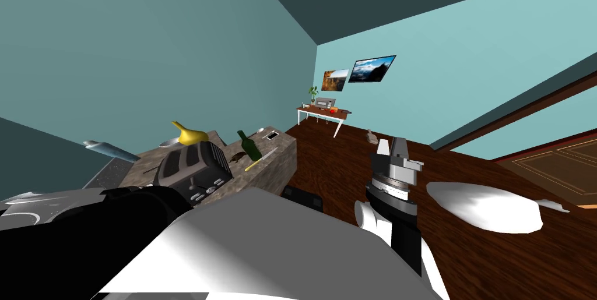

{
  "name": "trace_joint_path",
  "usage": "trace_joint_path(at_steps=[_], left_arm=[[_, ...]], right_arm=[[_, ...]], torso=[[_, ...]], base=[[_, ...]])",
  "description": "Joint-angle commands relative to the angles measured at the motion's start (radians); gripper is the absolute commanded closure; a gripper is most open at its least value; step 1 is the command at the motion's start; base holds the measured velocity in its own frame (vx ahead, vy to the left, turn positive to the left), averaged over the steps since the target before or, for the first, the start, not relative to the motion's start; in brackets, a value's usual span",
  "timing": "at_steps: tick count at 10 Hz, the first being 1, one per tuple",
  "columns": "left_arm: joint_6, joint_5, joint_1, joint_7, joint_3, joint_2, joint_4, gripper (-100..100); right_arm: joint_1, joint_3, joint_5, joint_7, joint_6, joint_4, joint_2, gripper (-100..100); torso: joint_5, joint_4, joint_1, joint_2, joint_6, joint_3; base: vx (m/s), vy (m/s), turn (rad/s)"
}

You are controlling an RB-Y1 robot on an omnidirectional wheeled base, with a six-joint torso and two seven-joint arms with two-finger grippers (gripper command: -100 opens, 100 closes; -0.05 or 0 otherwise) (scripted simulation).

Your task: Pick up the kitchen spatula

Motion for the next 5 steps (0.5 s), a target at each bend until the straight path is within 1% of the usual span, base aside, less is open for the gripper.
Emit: trace_joint_path(at_steps=[1, 2, 3, 4, 5], left_arm=[[-0.021, -0.028, 0.003, 0.024, 0.006, -0.004, 0.008, -100], [-0.054, -0.071, 0.018, 0.061, 0.025, -0.014, 0.022, -100], [-0.088, -0.104, 0.032, 0.090, 0.044, -0.025, 0.035, -100], [-0.088, -0.122, 0.032, 0.099, 0.044, -0.025, 0.035, -100], [-0.122, -0.158, 0.047, 0.136, 0.062, -0.036, 0.048, -100]], right_arm=[[0.000, 0.000, 0.000, 0.000, 0.000, 0.000, 0.000, 0], [0.000, 0.000, 0.000, 0.000, 0.000, 0.000, 0.000, 0], [0.000, 0.000, 0.000, 0.000, 0.000, 0.000, 0.000, 0], [0.000, 0.000, 0.000, 0.000, 0.000, 0.000, 0.000, 0], [0.000, 0.000, 0.000, 0.000, 0.000, 0.000, 0.000, 0]], torso=[[0.000, 0.000, 0.000, 0.000, 0.000, 0.000], [0.000, 0.000, 0.000, 0.000, 0.000, 0.000], [0.001, 0.000, 0.000, -0.001, 0.001, 0.000], [0.001, 0.000, 0.000, -0.001, 0.002, -0.001], [0.002, 0.000, 0.000, -0.002, 0.002, -0.001]], base=[[0.005, 0.016, -0.040], [0.004, 0.018, -0.102], [0.003, 0.030, -0.129], [0.004, 0.028, -0.047], [0.003, 0.023, -0.087]])
